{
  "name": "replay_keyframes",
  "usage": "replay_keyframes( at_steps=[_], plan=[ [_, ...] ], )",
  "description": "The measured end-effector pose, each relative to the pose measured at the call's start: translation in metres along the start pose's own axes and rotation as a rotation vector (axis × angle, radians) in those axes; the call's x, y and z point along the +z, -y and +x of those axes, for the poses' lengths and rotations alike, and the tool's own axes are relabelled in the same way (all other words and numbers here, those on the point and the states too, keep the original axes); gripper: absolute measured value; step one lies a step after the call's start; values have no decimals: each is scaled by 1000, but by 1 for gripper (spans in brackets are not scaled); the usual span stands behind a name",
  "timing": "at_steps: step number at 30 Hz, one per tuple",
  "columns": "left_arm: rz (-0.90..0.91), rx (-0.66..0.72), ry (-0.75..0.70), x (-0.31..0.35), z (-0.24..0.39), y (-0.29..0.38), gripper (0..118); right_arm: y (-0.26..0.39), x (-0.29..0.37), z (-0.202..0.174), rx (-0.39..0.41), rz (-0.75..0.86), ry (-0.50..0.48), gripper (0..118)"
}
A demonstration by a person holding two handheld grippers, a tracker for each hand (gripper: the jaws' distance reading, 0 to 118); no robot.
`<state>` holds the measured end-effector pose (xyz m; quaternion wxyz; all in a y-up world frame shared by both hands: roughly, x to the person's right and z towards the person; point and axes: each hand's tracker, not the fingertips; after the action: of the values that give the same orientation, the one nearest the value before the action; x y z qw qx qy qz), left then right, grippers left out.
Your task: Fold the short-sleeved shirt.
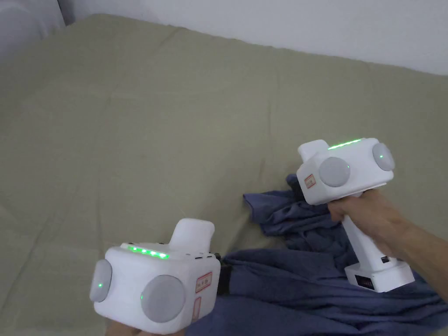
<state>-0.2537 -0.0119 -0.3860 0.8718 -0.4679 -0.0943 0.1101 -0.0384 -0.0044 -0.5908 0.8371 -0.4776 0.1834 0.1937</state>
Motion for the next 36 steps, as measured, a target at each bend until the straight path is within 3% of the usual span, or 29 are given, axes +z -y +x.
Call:
replay_keyframes(
  at_steps=[3,16,28,36],
  plan=[
    [8,-6,-6,11,4,-2,0,7,6,13,-76,39,-22,6],
    [26,-21,-30,65,18,-3,1,47,139,83,-243,218,27,6],
    [183,-50,-122,128,44,-42,0,123,303,163,-409,402,136,6],
    [322,-72,-182,190,69,-77,0,151,400,188,-503,550,183,6]
  ],
)
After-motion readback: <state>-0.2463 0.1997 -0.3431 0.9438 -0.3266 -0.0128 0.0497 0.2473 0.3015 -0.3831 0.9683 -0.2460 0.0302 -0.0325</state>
